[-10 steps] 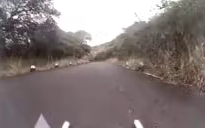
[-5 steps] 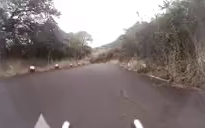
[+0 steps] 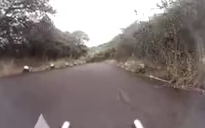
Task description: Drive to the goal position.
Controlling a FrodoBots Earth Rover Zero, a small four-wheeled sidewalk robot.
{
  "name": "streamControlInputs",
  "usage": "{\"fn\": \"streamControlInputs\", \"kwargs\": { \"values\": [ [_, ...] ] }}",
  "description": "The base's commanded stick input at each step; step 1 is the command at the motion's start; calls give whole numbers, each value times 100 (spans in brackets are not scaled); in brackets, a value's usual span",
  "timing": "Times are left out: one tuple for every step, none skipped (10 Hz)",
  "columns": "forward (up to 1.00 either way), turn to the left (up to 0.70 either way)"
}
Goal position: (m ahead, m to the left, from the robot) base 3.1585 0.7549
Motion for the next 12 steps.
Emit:
{"fn": "streamControlInputs", "kwargs": {
  "values": [
    [50, 0],
    [50, 0],
    [50, 0],
    [50, 0],
    [50, 0],
    [50, 0],
    [50, 0],
    [50, 0],
    [50, 0],
    [50, 0],
    [50, 0],
    [50, 0]
  ]
}}
